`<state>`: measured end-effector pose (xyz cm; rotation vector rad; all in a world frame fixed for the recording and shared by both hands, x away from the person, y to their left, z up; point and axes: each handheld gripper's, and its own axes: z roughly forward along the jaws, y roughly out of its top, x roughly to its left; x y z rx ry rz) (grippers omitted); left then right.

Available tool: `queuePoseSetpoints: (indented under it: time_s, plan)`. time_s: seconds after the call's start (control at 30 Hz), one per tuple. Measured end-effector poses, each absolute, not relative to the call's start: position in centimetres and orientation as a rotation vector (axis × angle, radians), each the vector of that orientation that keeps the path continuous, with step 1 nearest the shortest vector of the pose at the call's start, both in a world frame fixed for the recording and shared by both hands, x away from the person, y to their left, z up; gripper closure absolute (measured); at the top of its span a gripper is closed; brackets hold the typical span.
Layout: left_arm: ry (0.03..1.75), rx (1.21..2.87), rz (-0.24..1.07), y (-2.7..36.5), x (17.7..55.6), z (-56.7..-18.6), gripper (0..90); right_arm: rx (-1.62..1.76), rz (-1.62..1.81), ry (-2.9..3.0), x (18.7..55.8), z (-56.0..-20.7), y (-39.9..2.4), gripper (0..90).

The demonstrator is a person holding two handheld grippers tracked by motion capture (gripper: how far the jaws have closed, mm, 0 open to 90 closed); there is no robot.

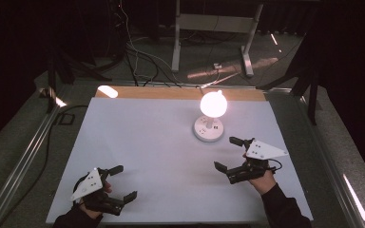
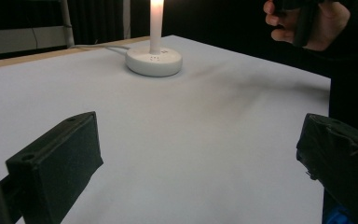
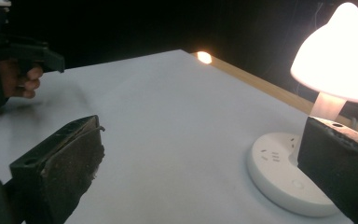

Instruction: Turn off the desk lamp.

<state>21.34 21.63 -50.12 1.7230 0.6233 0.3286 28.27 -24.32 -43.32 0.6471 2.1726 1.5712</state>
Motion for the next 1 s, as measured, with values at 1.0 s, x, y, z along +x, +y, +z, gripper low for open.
queuePoseSetpoints:
  time_s: [1.0]
  plan:
    - [0.620, 1.712, 0.323, 21.5, 21.4, -50.1, 0.4, 0.900, 1.348, 2.173, 36.4, -45.8, -23.6, 6.0]
